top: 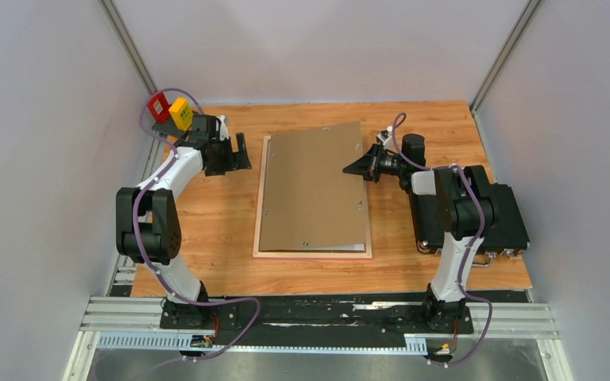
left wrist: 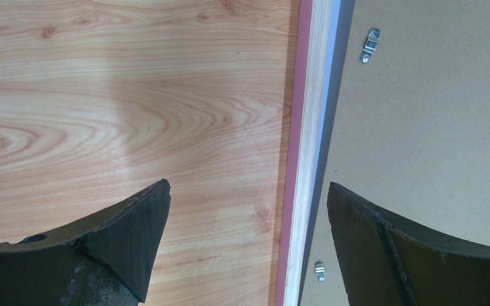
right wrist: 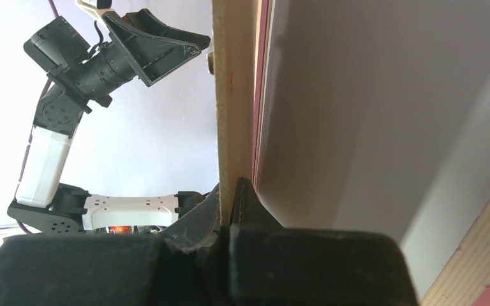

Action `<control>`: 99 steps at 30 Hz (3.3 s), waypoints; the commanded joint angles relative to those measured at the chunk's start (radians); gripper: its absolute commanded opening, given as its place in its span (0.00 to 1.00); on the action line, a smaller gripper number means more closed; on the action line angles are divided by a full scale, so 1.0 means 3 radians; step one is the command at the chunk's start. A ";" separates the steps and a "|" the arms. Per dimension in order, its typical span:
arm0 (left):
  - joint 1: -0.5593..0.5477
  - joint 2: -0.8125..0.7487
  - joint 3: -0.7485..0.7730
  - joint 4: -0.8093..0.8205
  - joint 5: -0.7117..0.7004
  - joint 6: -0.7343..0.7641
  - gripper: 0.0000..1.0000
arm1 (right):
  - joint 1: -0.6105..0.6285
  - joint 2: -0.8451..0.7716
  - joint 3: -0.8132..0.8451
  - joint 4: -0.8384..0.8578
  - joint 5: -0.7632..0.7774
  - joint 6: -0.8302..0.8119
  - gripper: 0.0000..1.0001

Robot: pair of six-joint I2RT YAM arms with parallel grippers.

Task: Put the photo into the frame

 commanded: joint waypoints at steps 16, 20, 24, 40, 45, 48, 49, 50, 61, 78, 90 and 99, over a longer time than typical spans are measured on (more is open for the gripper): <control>0.0031 -0.0117 0.0018 0.0029 0.0041 0.0053 0.99 | 0.0045 0.0099 0.0188 0.0151 -0.0165 0.0039 0.00; 0.0031 -0.0115 0.0018 0.0029 0.0045 0.0054 0.99 | 0.0050 0.0118 0.0208 0.0149 -0.0172 0.0039 0.00; 0.0031 -0.0110 0.0017 0.0025 0.0048 0.0055 0.99 | 0.0063 0.0148 0.0231 0.0150 -0.0179 0.0043 0.00; 0.0030 -0.0093 0.0019 0.0014 0.0052 0.0058 0.99 | 0.0099 0.0207 0.0262 0.0126 -0.0180 0.0031 0.00; 0.0031 -0.0089 0.0010 0.0017 0.0055 0.0058 0.99 | 0.0095 0.0247 0.0285 0.0121 -0.0180 0.0027 0.00; 0.0031 -0.0091 0.0013 0.0019 0.0050 0.0058 0.99 | 0.0096 0.0262 0.0296 0.0090 -0.0171 0.0002 0.00; 0.0031 -0.0090 0.0013 0.0016 0.0053 0.0058 0.99 | 0.0097 0.0265 0.0300 0.0067 -0.0165 -0.0011 0.00; 0.0031 -0.0089 0.0013 0.0018 0.0053 0.0058 0.99 | 0.0095 0.0264 0.0305 0.0049 -0.0160 -0.0026 0.00; 0.0031 -0.0059 0.0015 0.0019 0.0065 0.0058 0.99 | 0.0095 0.0269 0.0384 -0.0292 -0.0086 -0.0264 0.06; 0.0031 -0.0044 0.0022 0.0011 0.0105 0.0058 0.99 | 0.0105 0.0216 0.0520 -0.0824 0.0050 -0.0602 0.41; 0.0028 -0.0053 0.0018 0.0011 0.0138 0.0048 0.99 | 0.0168 0.0048 0.0671 -0.1533 0.0424 -0.1070 0.63; 0.0030 -0.0065 0.0019 0.0009 0.0132 0.0058 0.99 | 0.0191 -0.0075 0.0716 -0.1781 0.0611 -0.1256 0.68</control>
